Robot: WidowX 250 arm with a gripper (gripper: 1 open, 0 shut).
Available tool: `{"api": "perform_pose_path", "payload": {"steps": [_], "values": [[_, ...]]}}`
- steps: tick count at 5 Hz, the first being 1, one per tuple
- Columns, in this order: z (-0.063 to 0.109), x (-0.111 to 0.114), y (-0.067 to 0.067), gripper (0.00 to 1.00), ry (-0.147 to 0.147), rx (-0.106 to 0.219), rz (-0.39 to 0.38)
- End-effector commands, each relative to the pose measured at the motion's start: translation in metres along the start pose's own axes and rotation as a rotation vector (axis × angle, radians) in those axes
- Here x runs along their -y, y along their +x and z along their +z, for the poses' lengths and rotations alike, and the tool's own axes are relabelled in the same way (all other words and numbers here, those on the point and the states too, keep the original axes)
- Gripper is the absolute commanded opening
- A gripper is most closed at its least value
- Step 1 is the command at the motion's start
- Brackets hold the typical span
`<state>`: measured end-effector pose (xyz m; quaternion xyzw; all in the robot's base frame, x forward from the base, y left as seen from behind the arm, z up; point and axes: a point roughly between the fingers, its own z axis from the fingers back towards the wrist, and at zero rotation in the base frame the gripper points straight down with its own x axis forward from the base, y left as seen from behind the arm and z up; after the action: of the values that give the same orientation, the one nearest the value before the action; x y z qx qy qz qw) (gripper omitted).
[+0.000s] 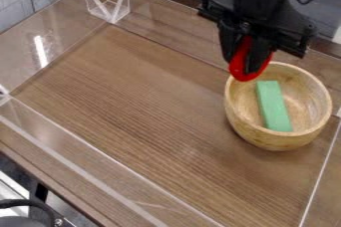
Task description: Move the red object to the left side of the table
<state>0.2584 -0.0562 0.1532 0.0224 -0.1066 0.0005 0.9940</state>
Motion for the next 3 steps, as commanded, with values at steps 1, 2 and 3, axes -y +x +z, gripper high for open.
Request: {"api": "perform_pose_path", "payload": {"steps": [1,2,3], "values": [[0.014,-0.021,0.003,0.00,0.006,0.061,0.031],[0.010,-0.041,-0.002,0.00,0.023,0.058,0.065],[0.000,-0.043,-0.003,0.00,0.041,0.029,0.136]]}}
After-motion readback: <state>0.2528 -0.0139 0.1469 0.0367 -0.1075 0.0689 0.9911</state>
